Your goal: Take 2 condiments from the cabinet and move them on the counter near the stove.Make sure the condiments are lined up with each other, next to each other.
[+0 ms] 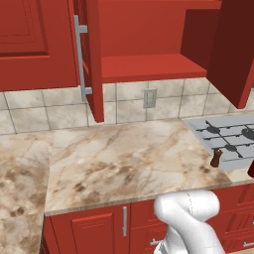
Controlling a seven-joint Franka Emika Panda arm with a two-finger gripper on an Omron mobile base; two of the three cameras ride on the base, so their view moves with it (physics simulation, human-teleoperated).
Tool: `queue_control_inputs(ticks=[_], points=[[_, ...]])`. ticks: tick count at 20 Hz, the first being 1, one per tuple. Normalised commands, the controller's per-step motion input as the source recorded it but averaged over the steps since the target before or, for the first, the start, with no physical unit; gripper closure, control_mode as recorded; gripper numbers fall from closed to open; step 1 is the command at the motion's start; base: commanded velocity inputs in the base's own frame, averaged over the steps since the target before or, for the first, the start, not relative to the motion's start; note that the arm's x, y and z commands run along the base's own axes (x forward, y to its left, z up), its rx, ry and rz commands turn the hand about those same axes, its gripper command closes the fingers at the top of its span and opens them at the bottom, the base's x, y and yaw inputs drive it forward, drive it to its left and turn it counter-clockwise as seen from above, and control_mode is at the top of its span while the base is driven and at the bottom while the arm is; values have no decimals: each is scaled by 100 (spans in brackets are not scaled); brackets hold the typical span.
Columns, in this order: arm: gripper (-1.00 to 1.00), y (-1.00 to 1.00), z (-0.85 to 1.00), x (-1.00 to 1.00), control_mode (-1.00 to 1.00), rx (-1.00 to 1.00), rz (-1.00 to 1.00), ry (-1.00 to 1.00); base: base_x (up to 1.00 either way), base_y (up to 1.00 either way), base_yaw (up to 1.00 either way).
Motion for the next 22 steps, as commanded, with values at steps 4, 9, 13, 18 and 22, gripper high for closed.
queue_control_inputs(ticks=[4,9,13,18,22], points=[[100,-13,-9,35,-100,2,0,7,0,0,0],[100,-7,-24,33,-100,10,-3,3,0,0,0],[100,-6,-29,22,-100,14,-1,0,0,0,0],[100,-3,-19,18,-100,7,0,0,0,0,0],[100,0,-13,10,-100,0,0,3,0,0,0]])
